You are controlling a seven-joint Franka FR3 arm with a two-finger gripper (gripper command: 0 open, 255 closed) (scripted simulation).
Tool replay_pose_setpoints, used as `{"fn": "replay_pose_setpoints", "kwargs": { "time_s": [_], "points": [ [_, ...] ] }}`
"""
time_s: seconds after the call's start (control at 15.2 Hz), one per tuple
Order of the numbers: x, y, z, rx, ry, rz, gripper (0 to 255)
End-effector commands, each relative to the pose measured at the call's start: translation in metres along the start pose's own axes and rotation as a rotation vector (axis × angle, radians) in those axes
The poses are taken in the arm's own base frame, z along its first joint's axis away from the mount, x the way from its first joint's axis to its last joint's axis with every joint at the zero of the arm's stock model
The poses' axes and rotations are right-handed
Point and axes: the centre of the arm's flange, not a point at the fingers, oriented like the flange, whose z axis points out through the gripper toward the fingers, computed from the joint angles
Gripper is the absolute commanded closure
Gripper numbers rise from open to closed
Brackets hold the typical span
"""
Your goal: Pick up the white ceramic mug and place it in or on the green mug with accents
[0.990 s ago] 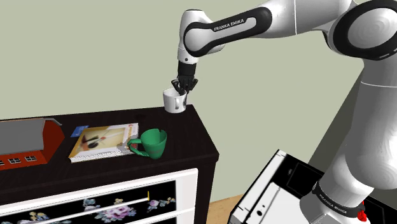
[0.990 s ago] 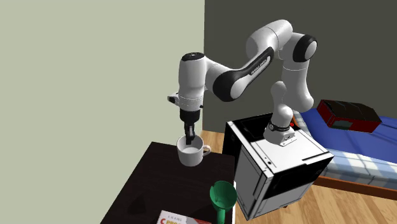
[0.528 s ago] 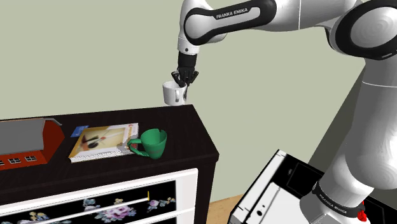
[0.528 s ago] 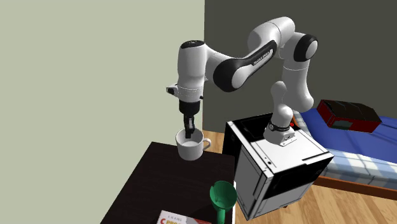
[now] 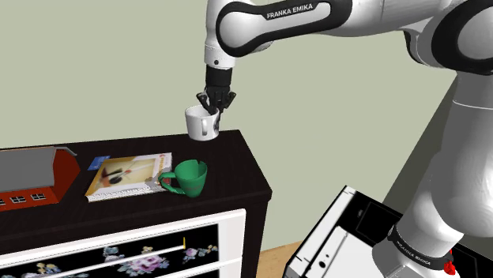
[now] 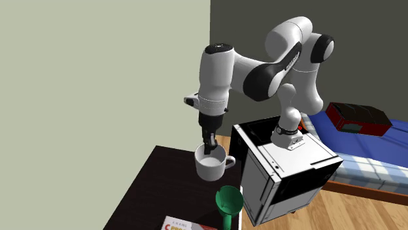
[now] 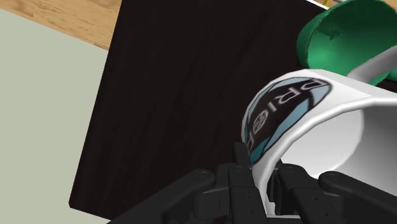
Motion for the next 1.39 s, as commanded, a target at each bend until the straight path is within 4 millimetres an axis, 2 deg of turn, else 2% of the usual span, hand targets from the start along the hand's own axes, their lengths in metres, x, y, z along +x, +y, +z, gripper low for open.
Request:
{"fn": "replay_pose_setpoints", "kwargs": {
  "time_s": [0.0,0.46,1.32],
  "points": [
    [-0.016,-0.026,-0.002,0.000,0.000,0.001,255],
    [-0.059,-0.106,-0.006,0.000,0.000,0.001,255],
    [-0.065,-0.102,0.062,0.000,0.000,0.001,255]
  ]
}}
